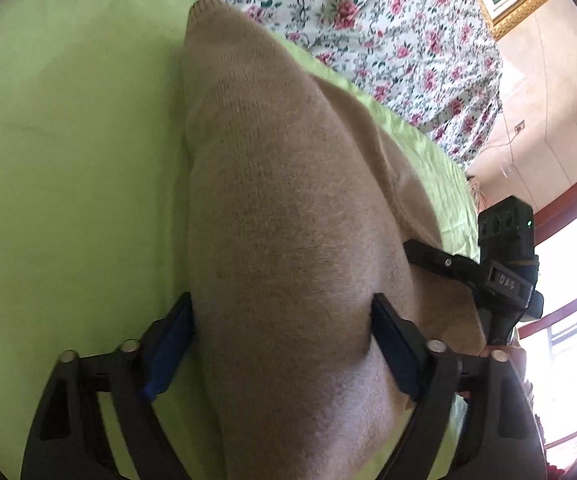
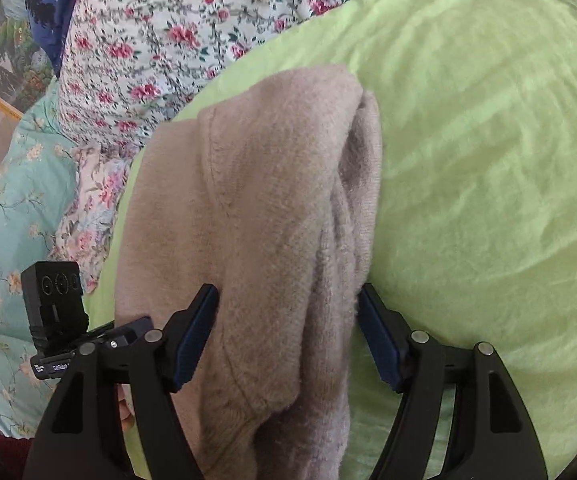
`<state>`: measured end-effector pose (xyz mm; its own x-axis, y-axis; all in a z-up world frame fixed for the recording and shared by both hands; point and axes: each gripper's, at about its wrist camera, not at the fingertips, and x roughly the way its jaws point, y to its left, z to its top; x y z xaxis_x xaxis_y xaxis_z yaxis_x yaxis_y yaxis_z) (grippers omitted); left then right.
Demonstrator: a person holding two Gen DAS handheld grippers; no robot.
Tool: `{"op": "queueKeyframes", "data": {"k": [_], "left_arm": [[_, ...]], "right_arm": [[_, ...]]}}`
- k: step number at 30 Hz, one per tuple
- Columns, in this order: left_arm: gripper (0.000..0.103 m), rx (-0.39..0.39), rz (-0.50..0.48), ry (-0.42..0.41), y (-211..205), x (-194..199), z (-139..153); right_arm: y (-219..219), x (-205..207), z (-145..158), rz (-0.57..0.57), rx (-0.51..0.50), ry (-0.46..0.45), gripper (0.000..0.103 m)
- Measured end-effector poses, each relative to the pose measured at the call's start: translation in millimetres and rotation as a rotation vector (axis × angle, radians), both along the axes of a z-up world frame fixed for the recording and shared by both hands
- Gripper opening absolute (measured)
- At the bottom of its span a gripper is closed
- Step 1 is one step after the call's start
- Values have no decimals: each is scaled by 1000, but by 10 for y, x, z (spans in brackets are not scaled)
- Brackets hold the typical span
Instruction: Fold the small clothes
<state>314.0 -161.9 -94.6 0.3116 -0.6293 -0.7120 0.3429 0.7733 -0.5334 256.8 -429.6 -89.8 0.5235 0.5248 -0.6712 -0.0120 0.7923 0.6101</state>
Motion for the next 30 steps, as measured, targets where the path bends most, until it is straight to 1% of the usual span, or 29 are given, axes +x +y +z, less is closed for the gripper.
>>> {"op": "queueKeyframes", "data": {"k": [1,2,3,4,5,6,7,8,10,12,14,16,19,22,24,26,28,30], "left_arm": [[75,3,-1,-5,-11,11,-8],[71,-5,-5,-12,-11,15,-23],[69,-11,-6,-16,-20,22,-22],[65,-17,-6,-18,-27,35,-29],[58,-22,-6,-22,-23,34,-21],[55,-29,-6,-31,-7,14,13],[51,-36,-6,-42,19,-13,50],[49,-43,-6,-54,68,-66,114],[49,-61,-6,-79,205,-187,246],[49,-78,3,-123,470,-395,436],[49,-80,7,-146,755,-588,559],[49,-55,24,-178,1075,-825,658],[48,-33,62,-192,1523,-1117,708],[49,-21,111,-180,1933,-1330,654],[49,-18,140,-167,2121,-1429,569],[49,-24,161,-139,2283,-1486,428],[49,-30,177,-97,2417,-1530,237],[51,-31,181,-75,2483,-1542,104]], "right_arm": [[49,11,-3,13,-4,7,66],[105,22,-16,30,14,24,49],[144,19,-3,27,8,27,45],[198,-12,53,25,-19,9,42],[243,-47,110,29,-28,-10,37],[300,-107,189,28,-26,-33,35],[368,-179,273,30,-12,-58,35],[450,-245,341,40,3,-79,34],[646,-371,451,70,15,-113,34],[908,-498,527,102,32,-139,34],[1232,-615,553,143,61,-165,34],[1531,-704,536,181,66,-179,34],[1962,-772,462,235,74,-171,33],[2241,-740,424,275,67,-146,33],[2379,-721,373,290,53,-129,33],[2448,-741,301,287,25,-117,34],[2433,-750,239,281,20,-102,35],[2408,-742,193,275,11,-89,41]]}}
